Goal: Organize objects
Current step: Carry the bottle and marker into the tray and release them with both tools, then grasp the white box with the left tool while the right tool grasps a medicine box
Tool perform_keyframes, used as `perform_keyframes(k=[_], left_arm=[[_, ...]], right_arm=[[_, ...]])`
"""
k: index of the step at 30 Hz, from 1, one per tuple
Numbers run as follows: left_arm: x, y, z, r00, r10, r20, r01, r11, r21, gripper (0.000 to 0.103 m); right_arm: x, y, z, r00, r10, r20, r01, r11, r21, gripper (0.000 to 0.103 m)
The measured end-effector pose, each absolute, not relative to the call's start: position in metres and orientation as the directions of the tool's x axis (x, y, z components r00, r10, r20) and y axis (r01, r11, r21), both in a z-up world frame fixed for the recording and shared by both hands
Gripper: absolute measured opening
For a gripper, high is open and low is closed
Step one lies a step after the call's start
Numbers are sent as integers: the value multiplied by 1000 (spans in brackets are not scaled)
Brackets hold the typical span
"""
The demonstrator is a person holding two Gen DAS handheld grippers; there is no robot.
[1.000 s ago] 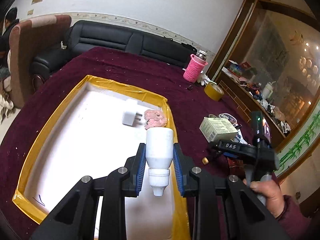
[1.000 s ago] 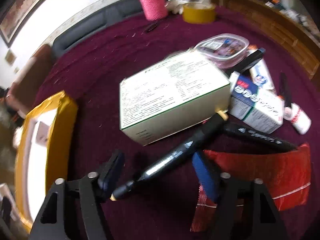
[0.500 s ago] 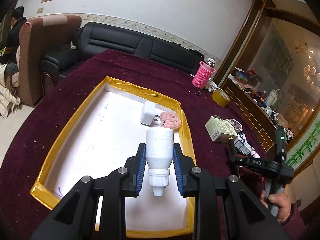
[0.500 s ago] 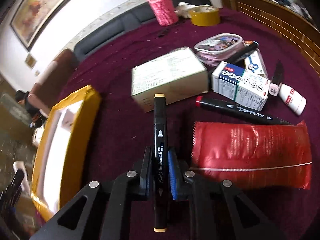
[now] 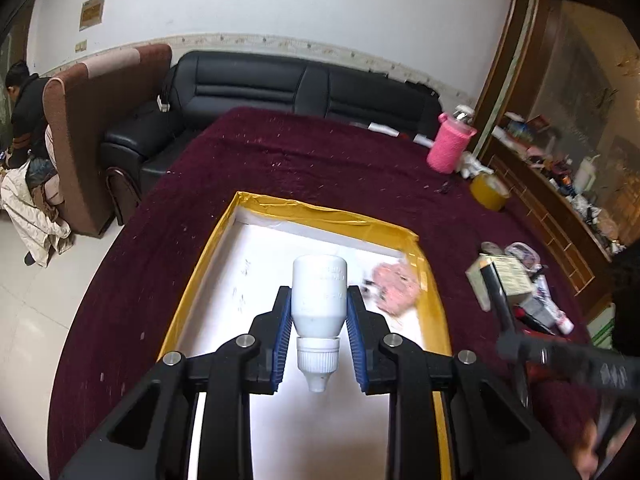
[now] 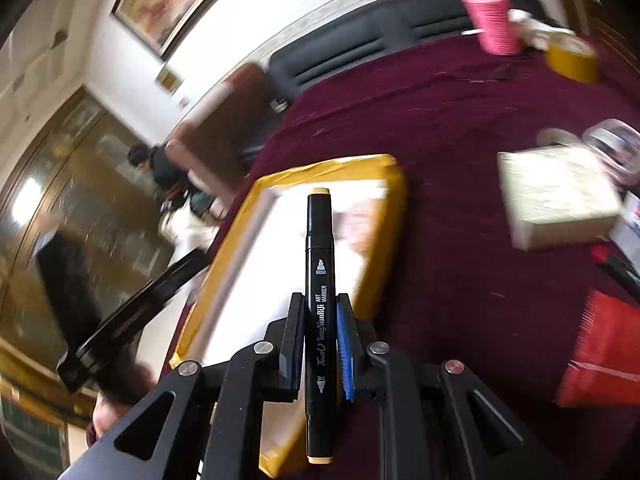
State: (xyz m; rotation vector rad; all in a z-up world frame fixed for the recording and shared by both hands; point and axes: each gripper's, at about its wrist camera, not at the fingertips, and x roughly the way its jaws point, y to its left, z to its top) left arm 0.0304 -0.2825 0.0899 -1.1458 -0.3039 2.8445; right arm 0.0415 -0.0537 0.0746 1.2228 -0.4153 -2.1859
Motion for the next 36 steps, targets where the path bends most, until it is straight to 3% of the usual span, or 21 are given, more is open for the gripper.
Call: perform_keyframes(k=[9,19,20,21,22,24,25,28,31,36], left_arm=[[-53,-310,58,-642,44,-765,104,-984,-144,25],[-78,-319,39,-605,90,-791,106,-976,-192,26],[-76,-319,41,-613,88,-785,108,-975,-194,28],[-75,-320,43,-620,89,-780,110,-974,-199,41],[-74,-321,45,-626,94,-774,112,-972,-209,60],[-69,-326,50,-646,114,-755,119,-962,-247,69],[-66,-328,53,-651,121,-749,124,-957,-262,70],[-57,-333,62,-661,127,-739,140,-947,-288,75],[-39,-332,80,-686,145,-713,127,-941,-314,79],[-7,-312,110,-712,205,-672,69,-932,-357,88]], right_arm=[[-6,-157,42,-257,-618,-743,397,-768,502,17],[-50,-193,17,-253,-529,-810,396,-821,413,17],[-51,-194,16,-257,-525,-811,397,-823,407,18],[-51,-195,17,-260,-522,-812,400,-824,401,18],[-53,-195,16,-262,-519,-814,399,-826,398,18],[-55,-192,19,-267,-519,-812,390,-829,402,19],[-56,-190,19,-271,-523,-808,385,-828,407,23],[-54,-180,25,-288,-528,-799,362,-833,420,51],[-46,-159,44,-333,-552,-765,368,-823,433,57],[-13,-86,90,-463,-550,-695,397,-830,392,80]])
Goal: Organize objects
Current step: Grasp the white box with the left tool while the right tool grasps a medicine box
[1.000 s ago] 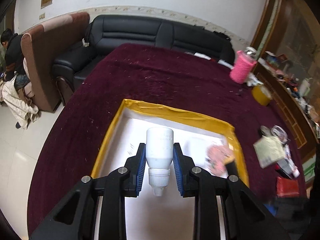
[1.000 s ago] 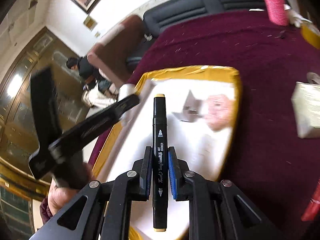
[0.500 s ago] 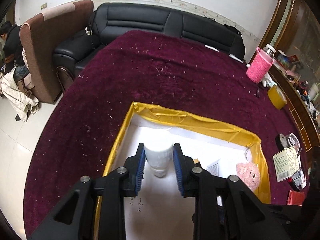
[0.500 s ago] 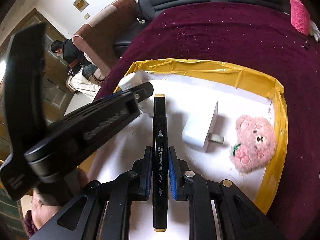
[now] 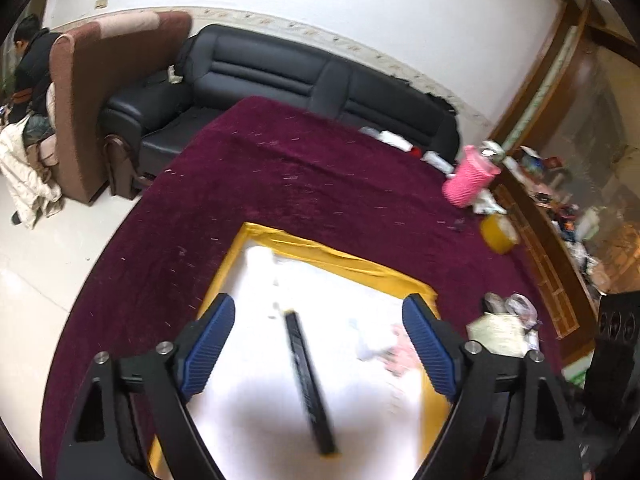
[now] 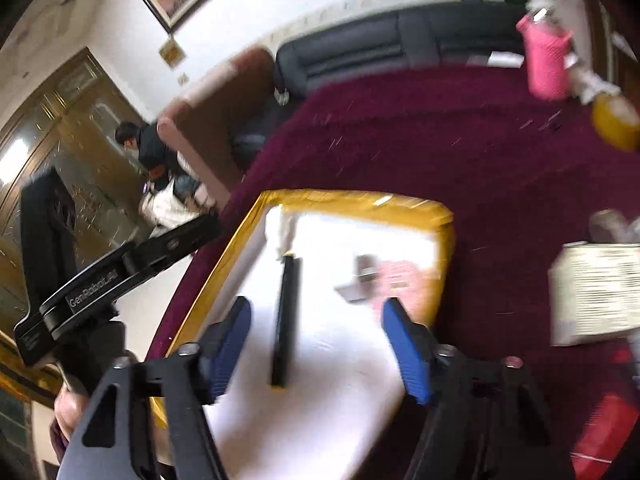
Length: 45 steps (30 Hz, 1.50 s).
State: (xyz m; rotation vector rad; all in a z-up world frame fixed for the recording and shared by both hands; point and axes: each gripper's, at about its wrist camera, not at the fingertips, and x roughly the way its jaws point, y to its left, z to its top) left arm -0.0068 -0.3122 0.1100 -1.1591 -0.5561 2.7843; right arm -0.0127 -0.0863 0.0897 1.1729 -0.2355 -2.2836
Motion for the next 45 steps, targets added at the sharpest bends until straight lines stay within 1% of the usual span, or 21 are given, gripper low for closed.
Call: perform_keyframes(k=[1,4,6,9,11,14,20,21,24,29,30,31,35,37,40,42,45], left_arm=[[0,-303,114,-716,222,-662,48,-930,-364,90],[15,-262,128,-717,288,-635,-54,-931,-362,94],[18,-234,130,-706,333,-625,-132,-929,-345,94],[18,-178,127,-689,370,-624,-257,-929,-266,94],[16,-140,121,-670,385,-635,-342,-919,-197,93],[9,-97,108,-641,377,-669,-400,-908,-128,93],[-38,-41,88,-588,389,-709,-439,-890,-124,93],[-47,-38,87,-584,394,-710,-438,-889,-134,93],[-87,-21,76,-536,434,-724,-425,-880,-213,93],[-140,-7,42,-395,531,-750,-378,-838,-394,93],[-143,-4,33,-336,578,-744,-386,-805,-451,93],[-141,-1,29,-298,603,-740,-401,-782,-477,93],[-104,15,25,-148,653,-743,-529,-687,-499,93],[-80,20,33,-160,628,-762,-590,-680,-436,93],[-59,29,44,-244,569,-785,-632,-708,-317,93],[-51,41,48,-325,508,-798,-640,-739,-211,94],[-46,60,42,-399,405,-823,-642,-764,-64,95]], right_arm=[[-6,-68,97,-492,-539,-684,390,-839,380,84],[11,-2,116,-607,-452,-654,316,-892,323,87],[16,37,121,-660,-389,-643,247,-920,304,89],[26,106,112,-700,-320,-639,116,-933,341,91],[33,141,98,-699,-308,-645,54,-922,383,91],[36,175,80,-691,-310,-653,1,-904,429,91],[38,224,51,-691,-334,-641,-48,-864,502,90],[39,230,49,-694,-340,-635,-52,-855,516,90],[36,242,43,-697,-364,-618,-57,-831,554,90],[29,248,35,-695,-413,-589,-42,-794,606,90],[27,249,34,-694,-422,-584,-36,-790,613,90],[26,249,33,-691,-434,-577,-26,-784,621,90],[25,248,30,-689,-457,-563,1,-777,630,90],[26,248,29,-692,-463,-553,7,-771,637,90],[26,249,27,-694,-472,-543,7,-759,651,90],[25,250,28,-696,-471,-542,-1,-754,657,90],[31,250,32,-703,-460,-543,-6,-759,651,90]])
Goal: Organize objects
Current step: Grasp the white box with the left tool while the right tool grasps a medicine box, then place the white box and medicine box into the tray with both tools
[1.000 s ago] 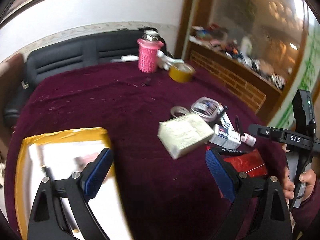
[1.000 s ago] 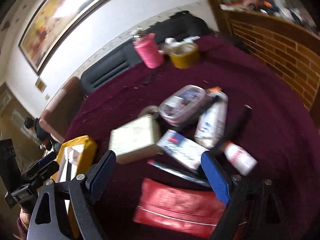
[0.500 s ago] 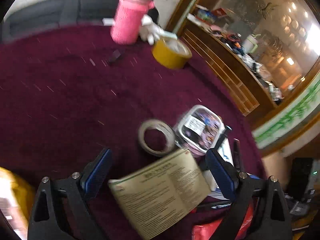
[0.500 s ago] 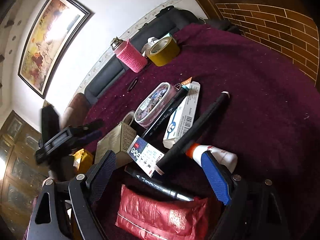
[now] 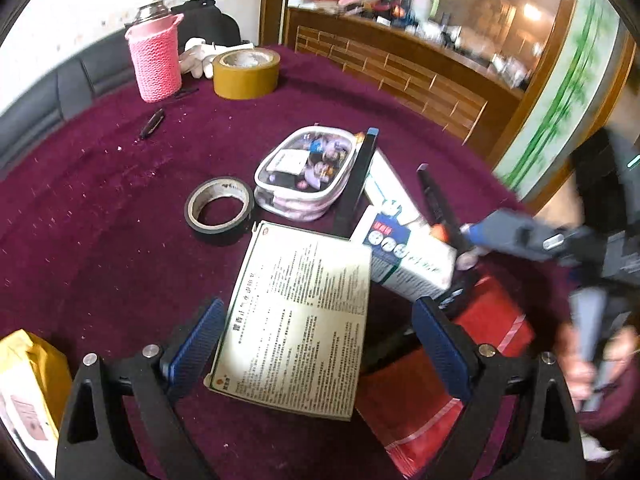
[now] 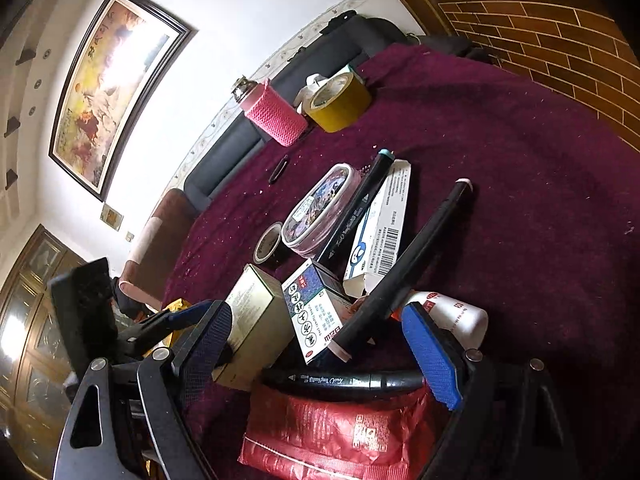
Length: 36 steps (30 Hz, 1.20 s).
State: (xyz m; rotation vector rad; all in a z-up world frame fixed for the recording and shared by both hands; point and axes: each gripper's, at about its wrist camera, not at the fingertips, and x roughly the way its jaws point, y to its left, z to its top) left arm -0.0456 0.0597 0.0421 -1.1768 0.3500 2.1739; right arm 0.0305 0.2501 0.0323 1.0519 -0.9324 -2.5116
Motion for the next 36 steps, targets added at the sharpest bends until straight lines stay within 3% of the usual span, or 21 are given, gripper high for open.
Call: perform_keyframes(k=[3,5,7,8,12,18,21,23,25,36], left_arm=[[-42,74,23,-456,263,-850,-638,-763,106,94],[-39,77,9,-497,190,-847,-623,-757,196,85],[-38,70,10,-503,209,-839,-606,-777,170,71],[-40,59,17,-488,242,-839,-585,-803,109,69],[-31,22,44,-523,320,-790,-518,-856,-4,69],[10,-35,81,-582,366,-726,-434,-895,-103,70],[34,-66,91,-603,374,-705,-402,-905,-136,70],[48,-88,94,-612,381,-693,-377,-911,-168,70],[56,-103,96,-628,372,-683,-353,-919,-176,70],[102,-205,105,-722,260,-641,-141,-962,-232,70]], right_arm=[[39,252,41,-718,-439,-541,-2,-775,632,91],[42,253,47,-721,-425,-548,4,-792,610,91],[44,251,51,-716,-414,-562,11,-812,584,91],[44,250,53,-714,-409,-569,15,-821,571,91],[38,230,60,-685,-368,-629,63,-889,453,91],[5,173,59,-640,-220,-736,158,-975,154,88],[-18,159,44,-590,-148,-794,163,-985,62,73],[-29,157,32,-548,-127,-826,156,-987,49,52],[-37,157,22,-511,-116,-852,141,-989,50,36],[-5,161,67,-583,-235,-778,124,-972,201,37]])
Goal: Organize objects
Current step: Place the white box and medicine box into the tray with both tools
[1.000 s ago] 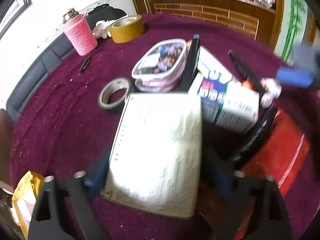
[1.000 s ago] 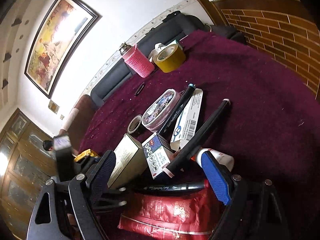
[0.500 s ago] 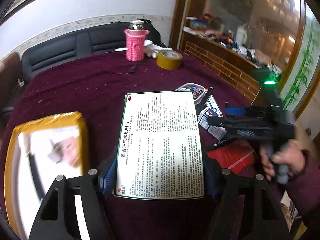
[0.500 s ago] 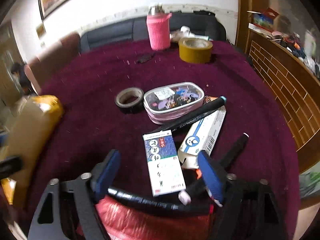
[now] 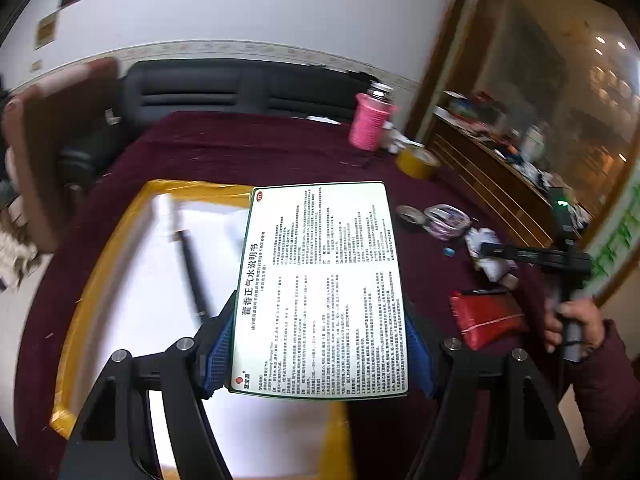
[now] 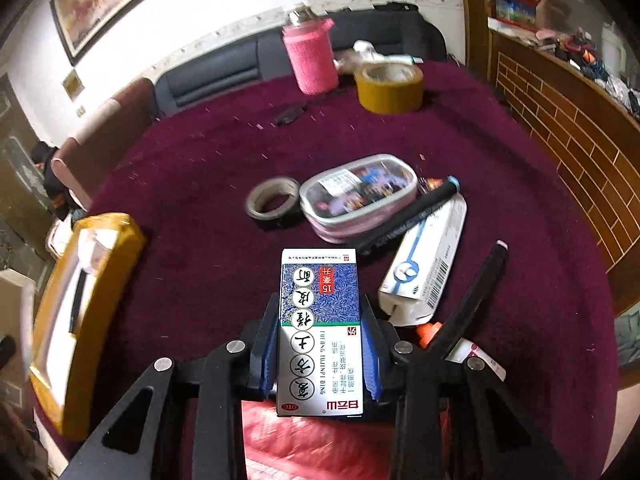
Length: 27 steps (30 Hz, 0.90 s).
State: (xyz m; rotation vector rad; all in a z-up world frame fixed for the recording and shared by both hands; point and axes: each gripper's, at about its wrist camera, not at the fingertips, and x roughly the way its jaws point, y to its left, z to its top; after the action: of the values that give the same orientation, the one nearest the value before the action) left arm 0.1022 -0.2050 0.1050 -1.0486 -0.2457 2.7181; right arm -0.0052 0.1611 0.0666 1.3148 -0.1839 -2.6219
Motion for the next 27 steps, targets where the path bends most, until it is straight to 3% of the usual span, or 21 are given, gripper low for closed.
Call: perform_keyframes(k=[13,20,27], left_arm=[[123,-287,81,-702,61,-709,92,-980,-176,70],[87,-295,59,-627,17,-779,100,-990,-102,70],[42,-297,45,-583,-33,-812,105,-994,-34,70]], right_arm=[[37,39,111,-525,-473,-708,375,-875,307,37],[35,-37,102,-418,-552,-721,466,-812,352,38],[27,-122,78,-332,-536,-776,542,-782,309,38]])
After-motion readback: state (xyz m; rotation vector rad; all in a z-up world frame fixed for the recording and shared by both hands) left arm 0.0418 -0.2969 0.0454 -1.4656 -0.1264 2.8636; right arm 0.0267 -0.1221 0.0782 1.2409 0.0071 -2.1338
